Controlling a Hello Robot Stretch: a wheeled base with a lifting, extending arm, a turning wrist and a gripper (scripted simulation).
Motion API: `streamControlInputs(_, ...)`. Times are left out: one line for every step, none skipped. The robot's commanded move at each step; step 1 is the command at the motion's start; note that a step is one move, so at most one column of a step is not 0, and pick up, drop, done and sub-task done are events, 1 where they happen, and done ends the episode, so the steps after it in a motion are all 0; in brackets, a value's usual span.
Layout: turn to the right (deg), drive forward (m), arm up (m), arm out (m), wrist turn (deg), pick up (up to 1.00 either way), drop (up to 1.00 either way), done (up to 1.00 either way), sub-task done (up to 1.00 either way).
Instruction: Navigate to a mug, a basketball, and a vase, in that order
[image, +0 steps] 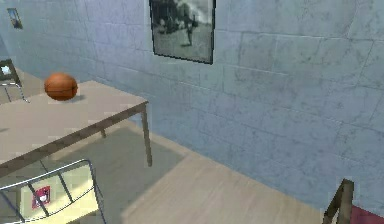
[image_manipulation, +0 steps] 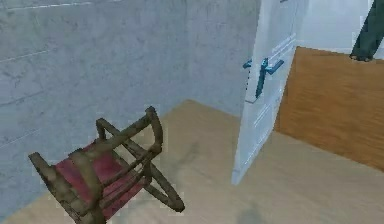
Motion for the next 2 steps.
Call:
streamControlInputs(9.0,0.0,0.0,0.0,0.0,0.0,0.0,0.0,0.0)
streamControlInputs(0.0,0.65,0.0,0.0,0.0,0.0,0.0,0.0,0.0)
